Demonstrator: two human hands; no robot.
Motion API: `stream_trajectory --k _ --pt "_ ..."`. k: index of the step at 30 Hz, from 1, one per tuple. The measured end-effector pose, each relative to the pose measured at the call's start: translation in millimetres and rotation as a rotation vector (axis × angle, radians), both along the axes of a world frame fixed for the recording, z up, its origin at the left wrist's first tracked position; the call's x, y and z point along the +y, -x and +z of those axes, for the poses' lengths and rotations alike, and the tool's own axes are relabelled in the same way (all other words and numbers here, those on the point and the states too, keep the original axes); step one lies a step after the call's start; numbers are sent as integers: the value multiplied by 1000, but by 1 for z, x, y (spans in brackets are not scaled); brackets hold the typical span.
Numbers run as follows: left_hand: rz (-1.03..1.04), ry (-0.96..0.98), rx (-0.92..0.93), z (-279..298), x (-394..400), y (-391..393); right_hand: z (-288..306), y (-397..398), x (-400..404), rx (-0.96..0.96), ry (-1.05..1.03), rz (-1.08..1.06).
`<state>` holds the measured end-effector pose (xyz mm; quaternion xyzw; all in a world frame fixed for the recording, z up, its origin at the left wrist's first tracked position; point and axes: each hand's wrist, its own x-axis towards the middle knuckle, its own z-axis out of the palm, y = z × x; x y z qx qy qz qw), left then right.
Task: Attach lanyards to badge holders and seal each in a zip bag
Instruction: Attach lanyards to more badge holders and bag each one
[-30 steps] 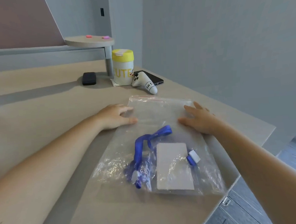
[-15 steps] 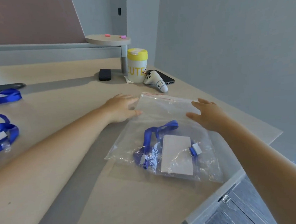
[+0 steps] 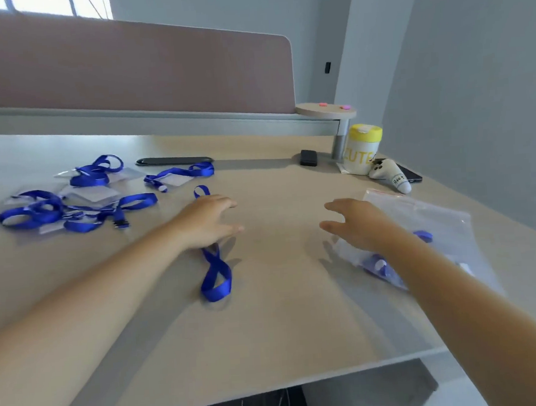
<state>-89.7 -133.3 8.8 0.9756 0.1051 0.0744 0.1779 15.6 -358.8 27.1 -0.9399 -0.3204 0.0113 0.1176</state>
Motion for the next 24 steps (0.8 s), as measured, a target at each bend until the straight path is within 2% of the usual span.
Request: stream_trajectory --k 3,6,12,16,19,24 --pt "37 101 1 -12 21 36 -8 20 37 0 1 90" --pt "-29 152 29 -21 24 60 -17 34 71 17 -15 158" --pt "8 -25 122 -30 49 68 -30 44 124 48 -93 237" --pt "8 -99 32 -24 64 76 -33 46 149 18 -126 318" --pt "91 -195 -11 -23 81 78 -38 46 165 -37 -102 337" --pt "274 -172 152 -35 110 79 -47 39 182 -117 -32 335"
